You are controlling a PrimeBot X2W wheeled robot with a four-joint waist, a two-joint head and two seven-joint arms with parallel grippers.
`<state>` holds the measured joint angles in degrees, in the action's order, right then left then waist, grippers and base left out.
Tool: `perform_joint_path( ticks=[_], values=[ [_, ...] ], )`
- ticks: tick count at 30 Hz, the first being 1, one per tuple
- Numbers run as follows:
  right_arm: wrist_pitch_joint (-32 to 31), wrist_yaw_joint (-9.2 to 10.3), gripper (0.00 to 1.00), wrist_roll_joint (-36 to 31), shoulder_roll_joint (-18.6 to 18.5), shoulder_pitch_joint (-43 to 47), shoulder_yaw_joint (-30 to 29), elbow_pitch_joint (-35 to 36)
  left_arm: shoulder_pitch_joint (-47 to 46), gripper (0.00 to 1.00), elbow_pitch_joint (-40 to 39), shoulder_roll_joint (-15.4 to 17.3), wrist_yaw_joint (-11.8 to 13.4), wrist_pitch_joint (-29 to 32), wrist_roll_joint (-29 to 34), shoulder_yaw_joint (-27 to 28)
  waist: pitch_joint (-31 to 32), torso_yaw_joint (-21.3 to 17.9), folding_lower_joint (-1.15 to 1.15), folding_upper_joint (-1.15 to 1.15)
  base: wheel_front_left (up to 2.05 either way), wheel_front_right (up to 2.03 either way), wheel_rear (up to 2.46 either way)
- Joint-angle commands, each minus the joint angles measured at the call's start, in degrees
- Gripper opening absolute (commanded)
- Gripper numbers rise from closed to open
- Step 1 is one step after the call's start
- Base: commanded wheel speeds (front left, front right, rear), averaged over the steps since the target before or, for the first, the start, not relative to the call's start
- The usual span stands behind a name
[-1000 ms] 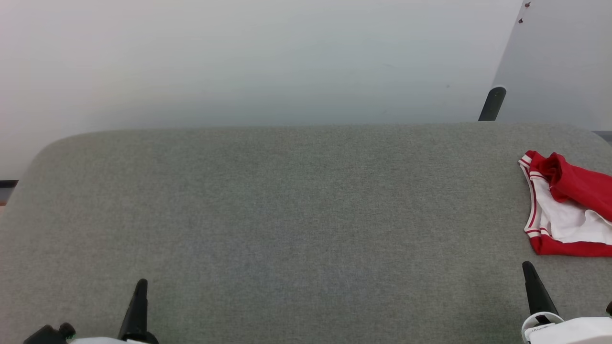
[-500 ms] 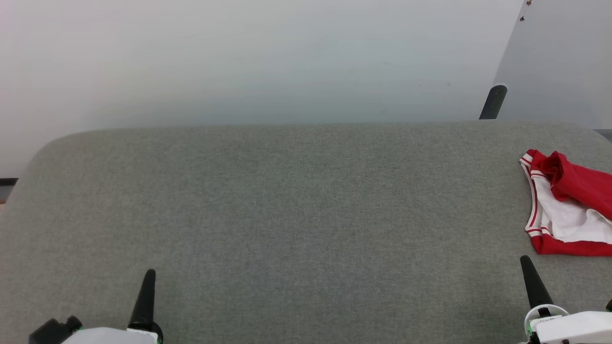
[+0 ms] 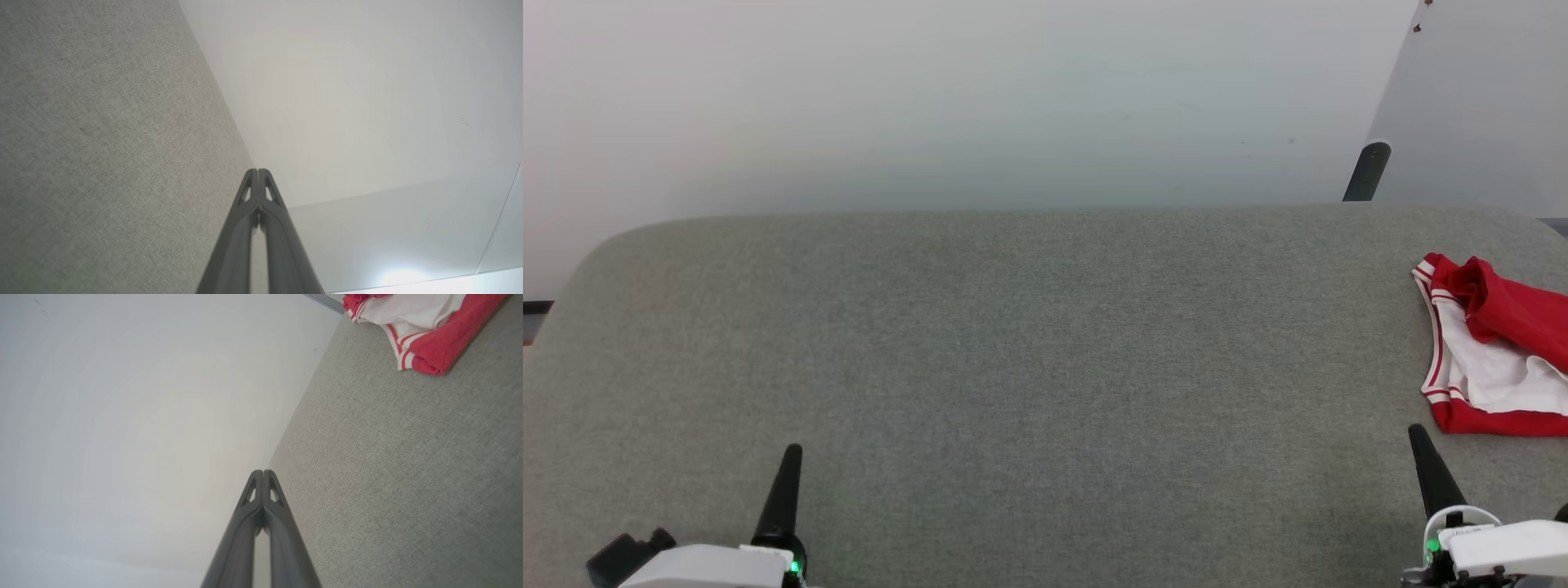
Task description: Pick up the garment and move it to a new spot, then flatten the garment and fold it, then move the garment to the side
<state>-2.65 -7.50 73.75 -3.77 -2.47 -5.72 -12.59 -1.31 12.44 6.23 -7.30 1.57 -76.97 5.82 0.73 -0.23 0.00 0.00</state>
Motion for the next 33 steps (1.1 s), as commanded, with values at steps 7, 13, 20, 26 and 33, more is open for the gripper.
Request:
perform_joint_path(
  ticks=[7,13,20,26,33],
  values=[
    [-0.9,0.0,0.0,4.0,0.2,-1.8,-0.4,-0.1,-1.8,0.0,0.2,-0.5,-0.2,1.1,-3.5,0.3,-0.1,0.0,0.0,0.0,0.0,0.0,0.0],
    [-1.5,0.0,0.0,6.9,0.3,-2.2,-0.5,-0.4,-2.5,0.0,0.5,-1.1,-0.3,1.9,-5.8,0.4,-0.3,0.1,0.0,0.0,0.0,0.0,0.0],
    [-2.2,0.0,0.0,9.9,0.5,-2.7,-0.6,-0.6,-3.2,0.0,0.8,-1.7,-0.3,2.7,-8.3,0.5,-0.4,0.1,0.0,0.0,0.0,0.0,0.0],
    [-2.7,0.0,0.0,12.4,0.6,-3.0,-0.7,-0.9,-3.7,0.0,1.0,-2.2,-0.3,3.4,-10.4,0.6,-0.5,0.1,0.0,0.0,0.0,0.0,0.0],
    [-3.3,0.0,0.0,15.2,0.8,-3.5,-0.8,-1.2,-4.5,0.0,1.3,-2.7,-0.3,4.1,-12.7,0.7,-0.7,0.2,0.0,0.0,0.0,0.0,0.0]
  ],
)
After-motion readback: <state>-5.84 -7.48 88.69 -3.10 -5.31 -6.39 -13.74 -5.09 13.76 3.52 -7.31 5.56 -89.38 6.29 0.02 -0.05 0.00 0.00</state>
